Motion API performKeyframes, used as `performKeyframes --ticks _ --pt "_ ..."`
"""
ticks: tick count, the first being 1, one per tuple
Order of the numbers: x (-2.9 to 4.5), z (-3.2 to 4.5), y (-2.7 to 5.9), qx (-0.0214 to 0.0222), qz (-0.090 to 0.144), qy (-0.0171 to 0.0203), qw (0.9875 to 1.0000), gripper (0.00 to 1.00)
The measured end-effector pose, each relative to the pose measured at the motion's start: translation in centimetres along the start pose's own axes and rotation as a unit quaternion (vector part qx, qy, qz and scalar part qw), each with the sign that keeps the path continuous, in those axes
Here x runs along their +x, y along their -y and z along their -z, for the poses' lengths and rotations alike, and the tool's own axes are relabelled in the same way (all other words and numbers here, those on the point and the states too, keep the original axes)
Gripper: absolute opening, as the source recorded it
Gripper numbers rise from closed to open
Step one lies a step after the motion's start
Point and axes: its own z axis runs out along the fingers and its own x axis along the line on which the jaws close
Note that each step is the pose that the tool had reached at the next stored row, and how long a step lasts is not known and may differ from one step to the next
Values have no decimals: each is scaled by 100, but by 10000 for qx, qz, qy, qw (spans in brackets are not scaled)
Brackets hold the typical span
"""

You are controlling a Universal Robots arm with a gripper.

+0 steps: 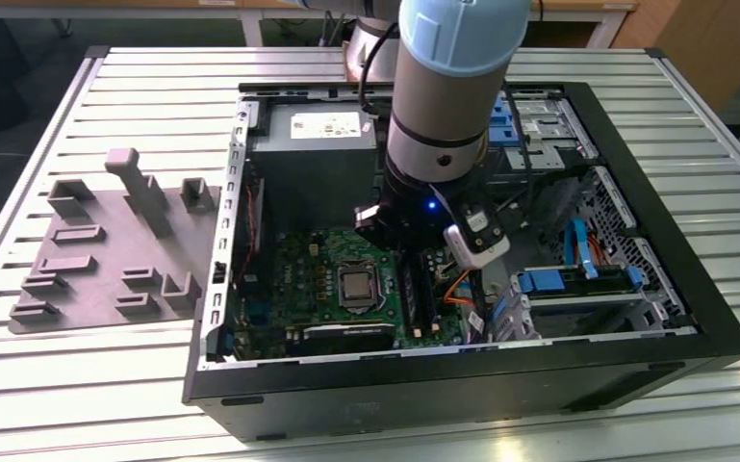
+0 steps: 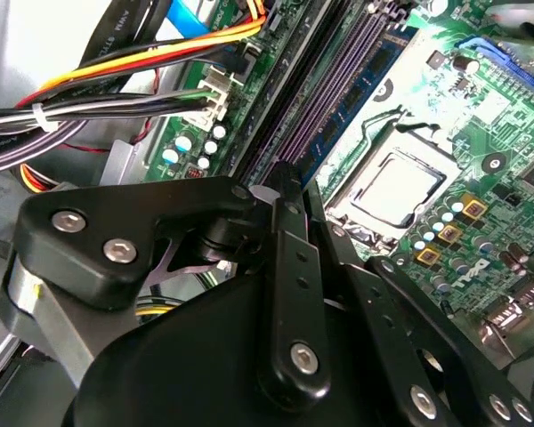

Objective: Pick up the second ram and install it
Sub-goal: 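Insert the second ram into the second slot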

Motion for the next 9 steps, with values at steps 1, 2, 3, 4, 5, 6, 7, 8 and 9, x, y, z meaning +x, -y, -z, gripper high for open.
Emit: performKeyframes --ticks 1,2,3,4,5,6,7,8,9 --pt "0 -2 0 -7 -1 0 10000 14" --pt "0 -3 0 -11 -1 0 10000 14" --pt "0 -5 0 -14 -1 0 10000 14" --pt "0 -5 4 -14 0 0 10000 14" --pt "-1 -5 8 -14 0 0 10000 14" --pt "0 -4 12 -13 0 0 10000 14" --pt "0 -4 13 -13 -1 0 10000 14" --pt "-1 -4 14 -14 -1 0 10000 14" --pt "-1 -3 15 -13 -1 0 10000 14"
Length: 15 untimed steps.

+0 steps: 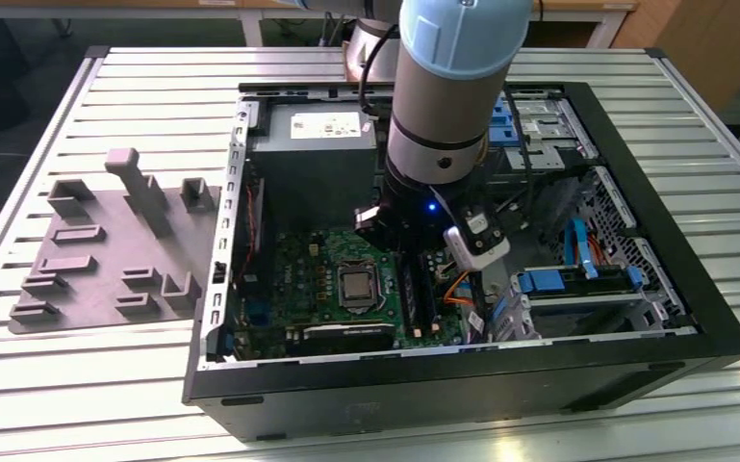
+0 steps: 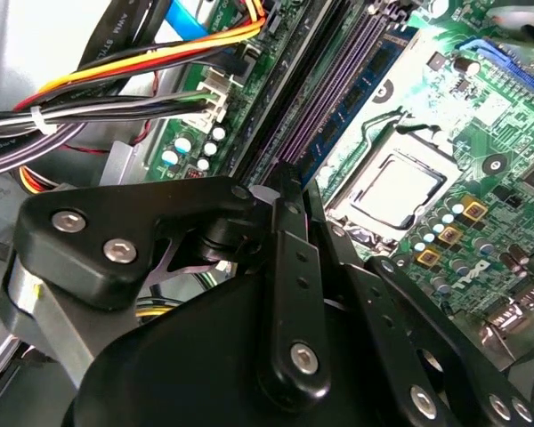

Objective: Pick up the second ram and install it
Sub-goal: 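Insert the second ram into the second slot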

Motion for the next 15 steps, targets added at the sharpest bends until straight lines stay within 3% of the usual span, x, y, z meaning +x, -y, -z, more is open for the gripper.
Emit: performKeyframes --ticks 15 --pt "-22 -1 33 0 -26 -1 10000 14"
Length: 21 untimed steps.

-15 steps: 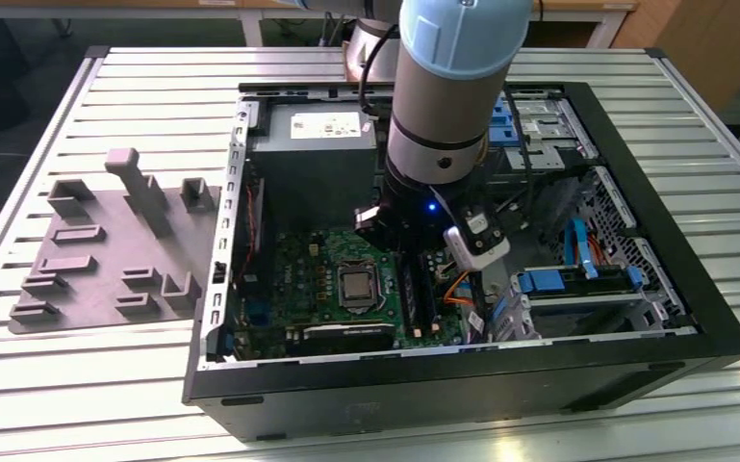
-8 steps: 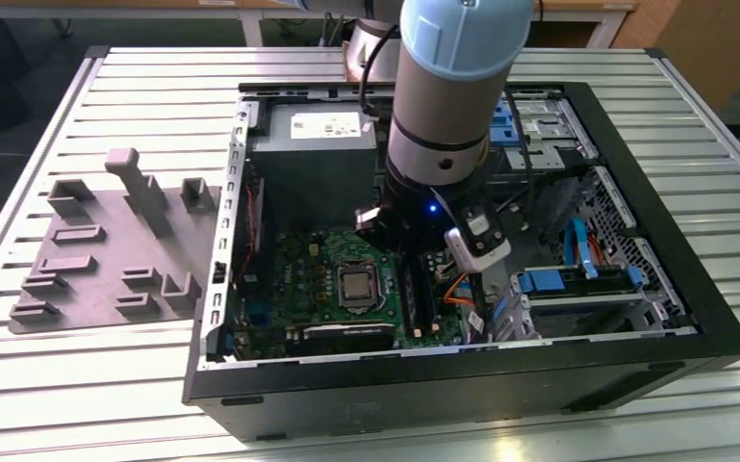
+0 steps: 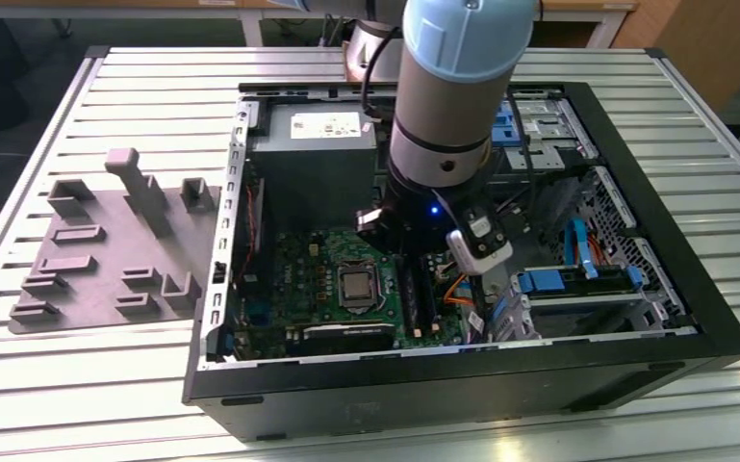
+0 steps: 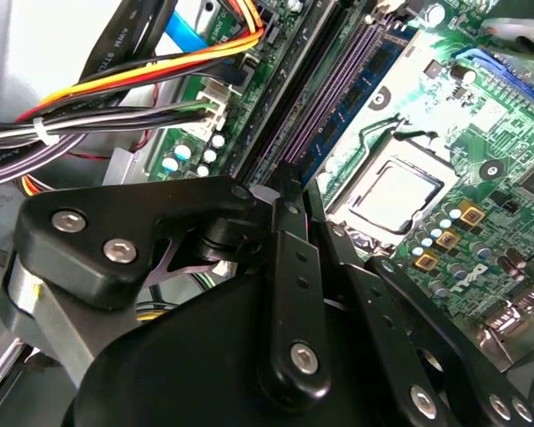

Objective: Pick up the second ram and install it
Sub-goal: 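Insert the second ram into the second slot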

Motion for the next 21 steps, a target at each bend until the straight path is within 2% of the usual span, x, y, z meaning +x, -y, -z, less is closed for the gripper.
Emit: performKeyframes --ticks 21 --pt "-3 -41 2 0 -13 1 10000 14"
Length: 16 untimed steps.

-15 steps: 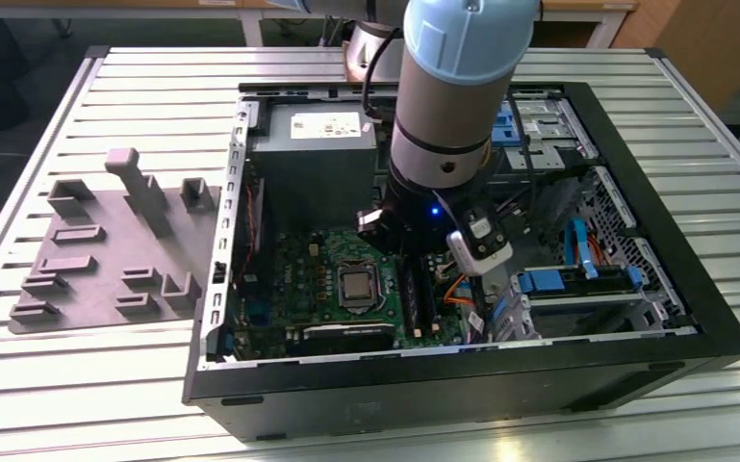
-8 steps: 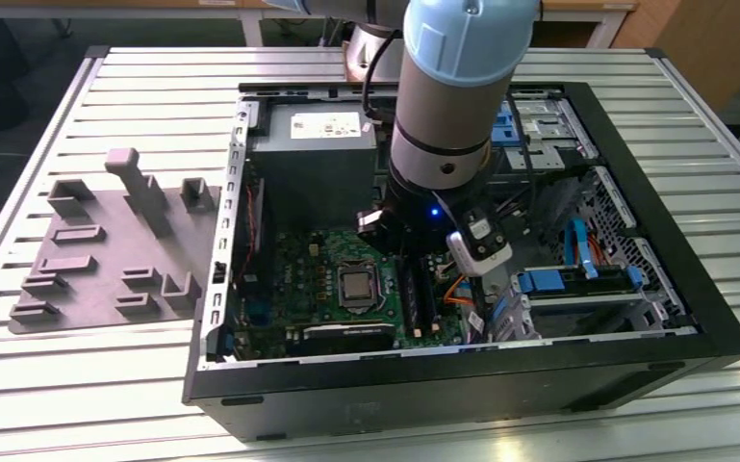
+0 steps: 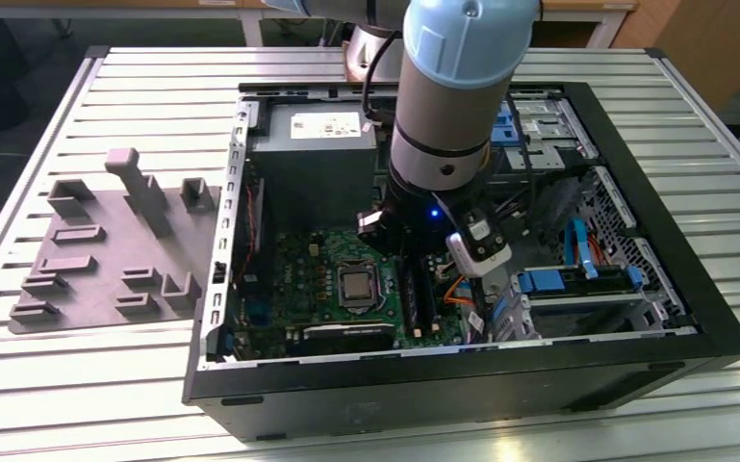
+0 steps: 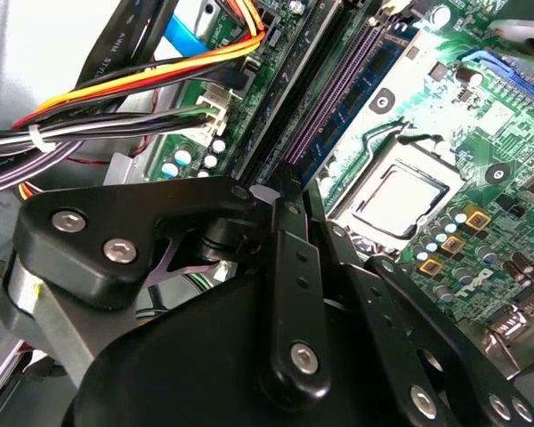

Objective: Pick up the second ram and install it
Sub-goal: 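Insert the second ram into the second slot, then press down the second ram until it locks into place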

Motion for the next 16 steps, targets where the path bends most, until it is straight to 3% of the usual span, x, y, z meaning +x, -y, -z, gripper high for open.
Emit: performKeyframes --ticks 16 --pt "-19 -9 -1 5 14 -19 10000 14"
